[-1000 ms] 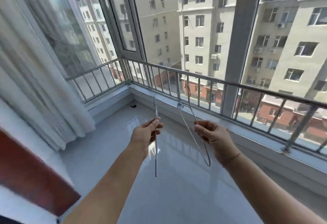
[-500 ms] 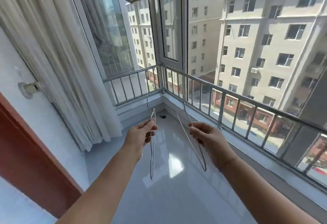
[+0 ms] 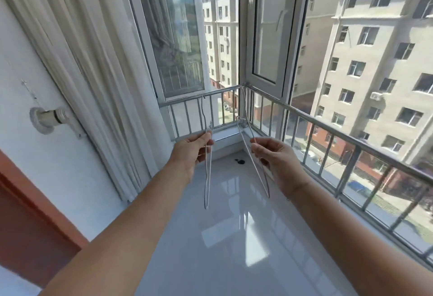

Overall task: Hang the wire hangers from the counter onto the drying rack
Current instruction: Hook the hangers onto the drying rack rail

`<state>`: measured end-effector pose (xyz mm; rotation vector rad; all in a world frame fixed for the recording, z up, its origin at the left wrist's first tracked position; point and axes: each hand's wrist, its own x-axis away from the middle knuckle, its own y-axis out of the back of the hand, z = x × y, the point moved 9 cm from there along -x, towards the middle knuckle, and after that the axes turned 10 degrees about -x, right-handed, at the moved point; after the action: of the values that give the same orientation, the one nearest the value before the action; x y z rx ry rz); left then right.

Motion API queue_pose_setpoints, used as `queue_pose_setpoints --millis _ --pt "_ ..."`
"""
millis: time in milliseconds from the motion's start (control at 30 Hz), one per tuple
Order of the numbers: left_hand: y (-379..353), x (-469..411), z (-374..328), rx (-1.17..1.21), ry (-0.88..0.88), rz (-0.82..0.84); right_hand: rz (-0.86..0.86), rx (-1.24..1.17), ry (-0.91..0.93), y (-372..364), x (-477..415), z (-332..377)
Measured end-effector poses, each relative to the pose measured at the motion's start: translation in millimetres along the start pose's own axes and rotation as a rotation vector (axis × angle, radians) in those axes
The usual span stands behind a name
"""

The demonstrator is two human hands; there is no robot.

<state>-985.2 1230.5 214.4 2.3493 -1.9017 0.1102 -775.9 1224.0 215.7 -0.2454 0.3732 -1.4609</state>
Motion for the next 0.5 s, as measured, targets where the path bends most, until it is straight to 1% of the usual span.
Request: queue_pose_setpoints --millis 267,500 --pt "39 -154 -42 0.012 -0.02 0.078 -0.047 -0.036 0.047 -62 -144 -21" --pt "51 -286 -95 -0.058 -0.068 0.142 -0.082 -0.073 0.13 -109 -269 -8"
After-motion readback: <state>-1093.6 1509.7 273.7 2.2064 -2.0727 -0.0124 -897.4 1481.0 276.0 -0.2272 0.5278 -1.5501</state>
